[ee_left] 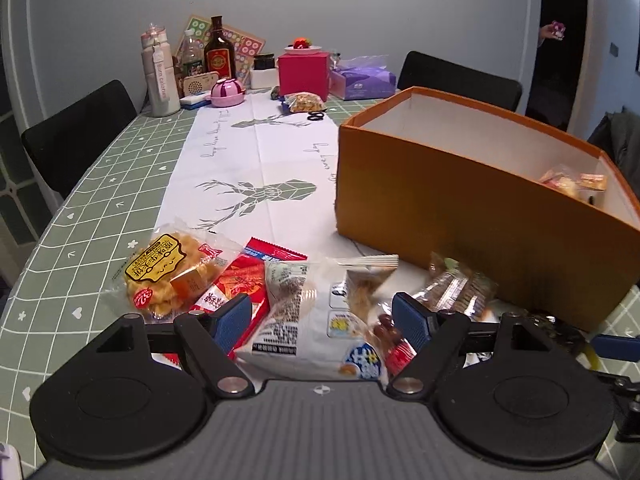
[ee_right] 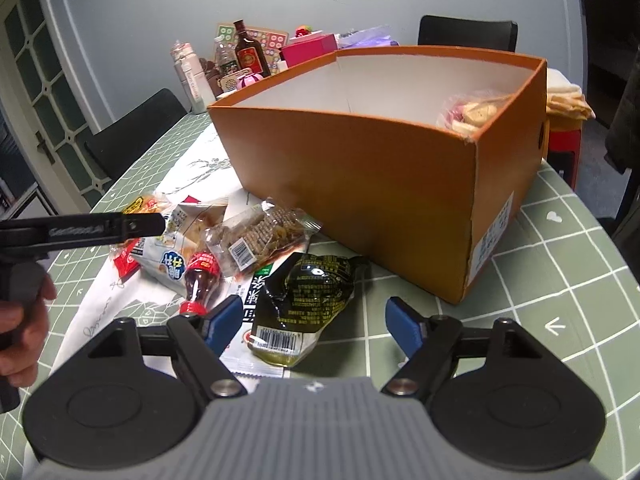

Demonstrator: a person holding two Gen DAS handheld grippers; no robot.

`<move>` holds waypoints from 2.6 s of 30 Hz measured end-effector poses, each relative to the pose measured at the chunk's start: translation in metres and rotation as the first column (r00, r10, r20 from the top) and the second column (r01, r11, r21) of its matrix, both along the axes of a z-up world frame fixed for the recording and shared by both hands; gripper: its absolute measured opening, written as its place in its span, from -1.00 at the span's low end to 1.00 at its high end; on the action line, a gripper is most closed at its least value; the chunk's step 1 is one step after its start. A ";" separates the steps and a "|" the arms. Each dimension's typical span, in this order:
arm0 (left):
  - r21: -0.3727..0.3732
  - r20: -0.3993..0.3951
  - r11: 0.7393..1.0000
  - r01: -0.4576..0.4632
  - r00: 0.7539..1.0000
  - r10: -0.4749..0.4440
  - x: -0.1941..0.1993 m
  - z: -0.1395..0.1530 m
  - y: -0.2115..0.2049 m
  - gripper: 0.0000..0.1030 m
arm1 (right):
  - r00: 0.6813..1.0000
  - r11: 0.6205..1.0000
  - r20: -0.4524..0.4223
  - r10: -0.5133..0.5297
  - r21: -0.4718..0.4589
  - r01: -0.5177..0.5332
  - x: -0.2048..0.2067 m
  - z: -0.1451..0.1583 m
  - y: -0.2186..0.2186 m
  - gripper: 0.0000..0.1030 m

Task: Organize snacks
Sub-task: 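Move the left tool to the white-and-blue chip bag while the right tool approaches the green pouch, then grasp the chip bag with the left tool while the right tool grasps the green foil pouch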

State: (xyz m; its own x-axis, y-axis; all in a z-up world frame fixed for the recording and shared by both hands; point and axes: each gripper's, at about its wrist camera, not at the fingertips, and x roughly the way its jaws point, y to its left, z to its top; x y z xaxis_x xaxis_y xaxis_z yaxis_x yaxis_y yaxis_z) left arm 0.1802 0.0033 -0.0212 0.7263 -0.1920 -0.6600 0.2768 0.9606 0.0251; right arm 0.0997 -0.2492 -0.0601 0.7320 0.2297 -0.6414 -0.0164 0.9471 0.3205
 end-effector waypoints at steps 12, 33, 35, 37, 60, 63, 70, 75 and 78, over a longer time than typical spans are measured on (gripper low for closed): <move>0.028 -0.083 0.999 0.020 0.996 -0.017 0.019 -0.025 -0.009 0.61 | 0.999 1.000 -0.034 -0.031 0.001 0.032 0.033 -0.018 0.001 0.50; 0.039 -0.081 0.998 0.048 0.996 -0.045 -0.035 -0.022 0.007 0.31 | 0.999 0.998 -0.002 0.052 -0.043 -0.052 0.023 -0.018 0.002 -0.28; 0.040 -0.078 0.998 0.051 0.996 -0.048 -0.044 -0.022 0.009 0.31 | 0.999 0.998 0.002 0.052 -0.045 -0.052 0.018 -0.018 -0.001 -0.28; 0.058 -0.065 0.997 0.054 0.997 -0.050 -0.053 -0.023 0.010 0.31 | 0.999 0.998 0.002 0.049 -0.043 -0.049 0.015 -0.018 -0.004 -0.30; 0.027 -0.054 0.999 0.018 0.998 -0.016 -0.091 -0.017 0.029 0.59 | 0.999 0.997 -0.006 0.054 -0.049 -0.054 -0.013 -0.018 -0.018 -0.13; 0.049 -0.060 0.999 0.007 0.998 -0.005 -0.088 -0.022 0.027 0.60 | 0.999 0.996 0.000 0.041 -0.076 -0.041 -0.011 -0.016 -0.017 0.06; -0.004 -0.076 0.999 -0.034 0.996 0.034 -0.081 -0.029 0.030 0.62 | 0.999 0.996 0.001 0.038 -0.087 -0.038 -0.001 -0.019 -0.015 0.10; -0.024 -0.088 0.998 -0.052 0.995 0.049 -0.076 -0.033 0.032 0.65 | 0.999 0.993 -0.001 0.055 -0.101 -0.054 0.002 -0.019 -0.012 0.12; -0.020 -0.139 0.999 -0.032 0.990 0.029 -0.073 -0.039 0.030 0.71 | 0.998 0.992 0.004 0.061 -0.115 -0.060 0.002 -0.020 -0.011 0.07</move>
